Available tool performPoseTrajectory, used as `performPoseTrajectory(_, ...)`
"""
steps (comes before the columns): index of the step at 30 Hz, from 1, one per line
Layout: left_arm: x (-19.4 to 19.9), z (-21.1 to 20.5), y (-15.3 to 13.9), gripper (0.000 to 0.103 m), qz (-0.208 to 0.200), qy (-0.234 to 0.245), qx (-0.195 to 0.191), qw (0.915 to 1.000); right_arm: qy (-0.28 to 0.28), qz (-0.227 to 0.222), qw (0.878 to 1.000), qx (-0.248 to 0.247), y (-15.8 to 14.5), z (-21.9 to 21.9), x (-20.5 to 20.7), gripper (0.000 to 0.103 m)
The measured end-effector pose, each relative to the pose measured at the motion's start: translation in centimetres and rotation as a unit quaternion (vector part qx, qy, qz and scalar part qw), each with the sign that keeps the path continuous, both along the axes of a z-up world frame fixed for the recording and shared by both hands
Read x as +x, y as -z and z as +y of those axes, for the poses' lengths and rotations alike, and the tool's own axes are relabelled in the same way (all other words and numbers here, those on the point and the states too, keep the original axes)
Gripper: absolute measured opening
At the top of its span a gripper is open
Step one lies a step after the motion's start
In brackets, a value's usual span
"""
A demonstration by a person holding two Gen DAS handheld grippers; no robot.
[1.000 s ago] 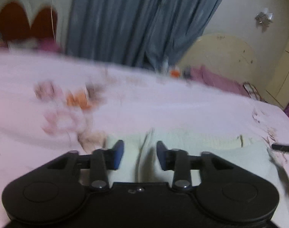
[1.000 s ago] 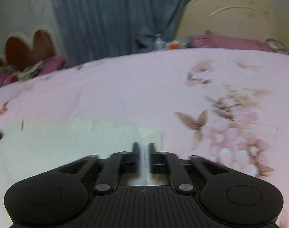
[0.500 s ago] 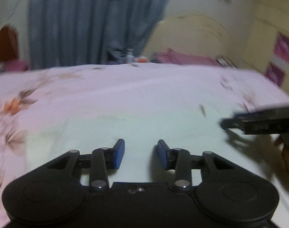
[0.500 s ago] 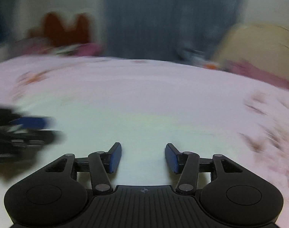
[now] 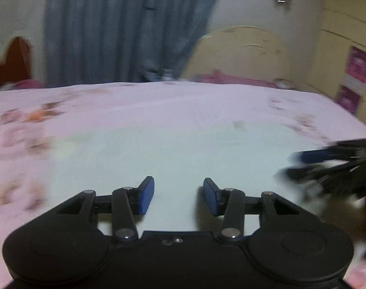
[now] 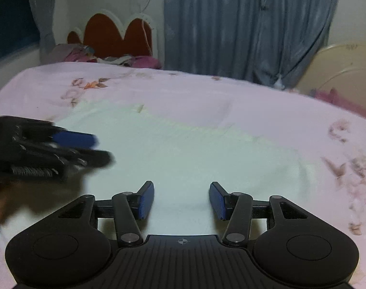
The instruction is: Fold small clothes
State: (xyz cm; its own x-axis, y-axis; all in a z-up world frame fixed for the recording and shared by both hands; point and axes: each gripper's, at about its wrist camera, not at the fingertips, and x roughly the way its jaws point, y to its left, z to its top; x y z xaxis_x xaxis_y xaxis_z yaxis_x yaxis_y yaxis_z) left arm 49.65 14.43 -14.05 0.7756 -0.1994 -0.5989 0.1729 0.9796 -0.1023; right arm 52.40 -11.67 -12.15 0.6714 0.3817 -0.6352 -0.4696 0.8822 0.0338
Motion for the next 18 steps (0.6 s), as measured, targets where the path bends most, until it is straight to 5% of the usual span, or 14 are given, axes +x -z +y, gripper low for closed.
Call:
performPoseTrajectory(3,0.2,2.9,0.2,0.039,0.005,-0.021,-0.023,0.9995,0.097,0.017,0.995,0.008,0.9,-4.7,1.6,0.050)
performPoseTrajectory(6,-0.1,2.6,-0.8,0.042,0.005,-0.026,-0.009,0.9996,0.118,0.039,0.992,0.010,0.2,-5.9,1.9,0.050)
performPoseTrajectory(10,-2.3,-0.5,-1.6,0.046,-0.005,0.013,-0.021,0.9997,0.061,0.025,0.997,0.033,-2.7,-3.8,-1.2,0.051)
performPoseTrajectory(13,-2.9,-4.0,-0.5,0.046,0.010,0.053,0.015,0.9984,0.000,0.036,0.999,0.013,-2.1,-0.6,-3.0,0.050)
performPoseTrajectory(15,-3.0,-5.0,0.6,0.047,0.016,0.052,0.040,0.9977,0.011,0.038,0.999,-0.035,-1.1,0.6,-3.4,0.050)
performPoseTrajectory(18,-3.7,-4.2,-0.4,0.045,0.008,0.043,0.038,0.9983,0.064,0.031,0.996,-0.046,-1.5,-0.2,-3.9,0.051)
